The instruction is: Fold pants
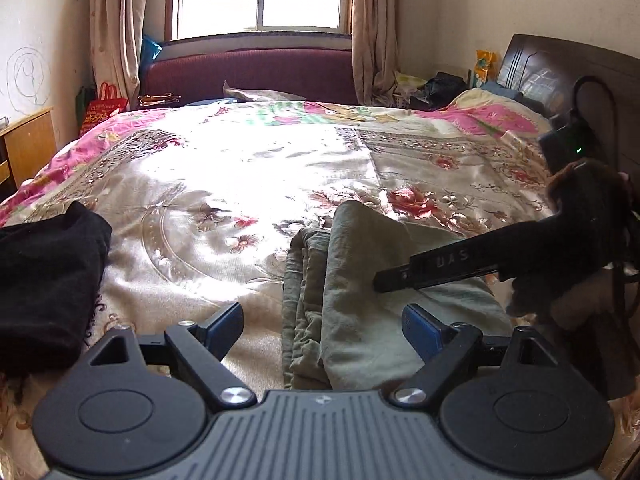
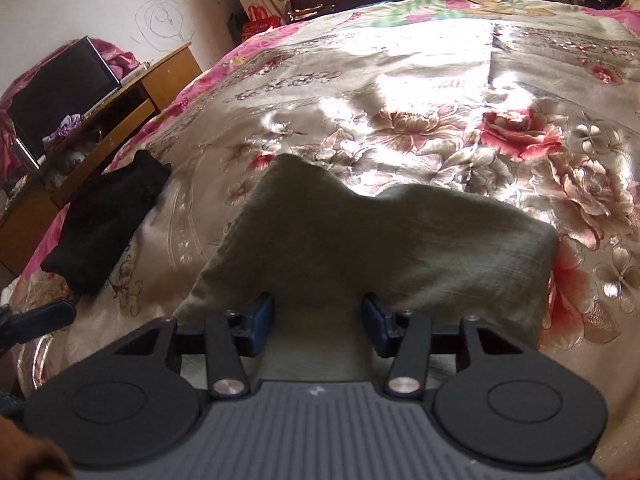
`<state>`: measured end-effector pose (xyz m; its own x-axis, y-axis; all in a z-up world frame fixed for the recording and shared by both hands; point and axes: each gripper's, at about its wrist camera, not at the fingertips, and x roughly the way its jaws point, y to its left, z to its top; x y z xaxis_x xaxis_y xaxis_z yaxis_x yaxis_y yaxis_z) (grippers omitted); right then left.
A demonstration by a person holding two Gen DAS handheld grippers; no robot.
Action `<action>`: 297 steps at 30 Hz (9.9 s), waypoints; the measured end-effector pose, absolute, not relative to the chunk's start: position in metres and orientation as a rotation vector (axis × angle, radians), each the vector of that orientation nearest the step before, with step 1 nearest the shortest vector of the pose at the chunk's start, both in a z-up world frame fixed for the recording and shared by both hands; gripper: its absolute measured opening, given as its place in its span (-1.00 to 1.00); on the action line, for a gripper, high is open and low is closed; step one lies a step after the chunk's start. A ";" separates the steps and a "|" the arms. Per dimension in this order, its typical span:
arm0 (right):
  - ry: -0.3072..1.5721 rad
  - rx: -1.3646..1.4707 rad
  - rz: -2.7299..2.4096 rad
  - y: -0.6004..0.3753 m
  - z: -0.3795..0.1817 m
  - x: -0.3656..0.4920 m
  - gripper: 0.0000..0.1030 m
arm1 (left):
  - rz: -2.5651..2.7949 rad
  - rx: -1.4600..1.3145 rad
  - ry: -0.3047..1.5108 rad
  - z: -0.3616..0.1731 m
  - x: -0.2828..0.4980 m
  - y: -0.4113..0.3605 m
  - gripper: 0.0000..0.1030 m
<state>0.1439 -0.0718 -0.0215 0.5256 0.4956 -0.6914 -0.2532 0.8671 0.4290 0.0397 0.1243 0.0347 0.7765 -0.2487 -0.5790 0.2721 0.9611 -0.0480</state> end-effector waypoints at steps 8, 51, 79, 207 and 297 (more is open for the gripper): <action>0.880 0.405 0.360 -0.141 -0.007 0.122 -0.01 | -0.287 0.109 0.702 0.004 0.105 0.094 0.92; 0.962 0.400 0.307 -0.139 -0.041 0.118 0.16 | -0.253 0.123 0.812 -0.028 0.109 0.099 1.00; 0.970 0.457 0.349 -0.160 -0.041 0.102 0.14 | -0.309 0.164 0.793 -0.021 0.108 0.106 0.90; 0.777 0.336 0.446 -0.048 0.055 0.050 -0.75 | -0.130 -0.223 0.696 -0.002 0.061 0.189 0.05; 0.818 0.414 0.209 -0.152 -0.023 0.010 0.02 | -0.142 0.048 0.826 0.000 0.039 0.078 0.60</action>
